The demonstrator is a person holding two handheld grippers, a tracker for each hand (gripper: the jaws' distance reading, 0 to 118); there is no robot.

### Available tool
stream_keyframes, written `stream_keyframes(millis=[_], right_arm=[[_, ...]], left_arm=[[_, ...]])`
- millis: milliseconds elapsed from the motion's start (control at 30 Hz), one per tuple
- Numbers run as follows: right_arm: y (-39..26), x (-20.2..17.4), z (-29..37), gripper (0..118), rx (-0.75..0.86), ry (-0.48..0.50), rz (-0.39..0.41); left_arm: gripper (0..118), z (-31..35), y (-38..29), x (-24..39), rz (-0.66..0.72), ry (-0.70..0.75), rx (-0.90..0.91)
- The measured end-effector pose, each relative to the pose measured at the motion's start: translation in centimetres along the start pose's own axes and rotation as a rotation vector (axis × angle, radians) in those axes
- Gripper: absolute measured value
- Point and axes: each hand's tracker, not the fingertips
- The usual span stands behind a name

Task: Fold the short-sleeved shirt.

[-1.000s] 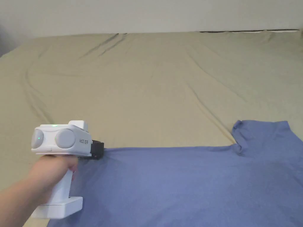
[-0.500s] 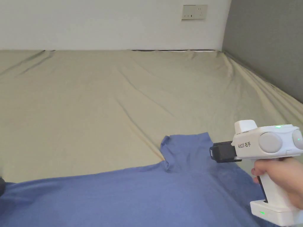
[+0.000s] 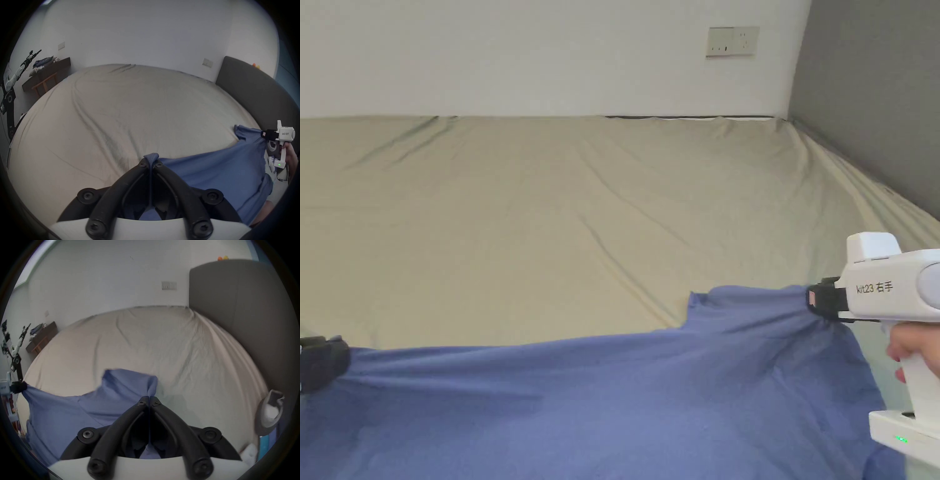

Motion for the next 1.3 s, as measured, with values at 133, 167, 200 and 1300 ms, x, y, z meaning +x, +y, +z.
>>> stream_keyframes(millis=[133,167,200,1300], right_arm=[[-2.0,-0.7,8.6,0,0.048,0.035,0.073],[-3.0,-0.7,10.7,0,0.046,0.034,0.079],[-3.9,-0.7,12.4,0,0.046,0.034,0.088],[-23.8,-0.5,22.0,89,0.038,-0.044,0.065]], left_arm=[[0,6.5,-1.8,-0.4,0.007,-0.041,0.06],[0,7.8,-2.6,-0.6,0.015,-0.05,0.068],[0,8.8,-3.5,-0.7,0.017,-0.051,0.066],[100,17.5,-18.7,-3.6,0.054,-0.136,-0.037]])
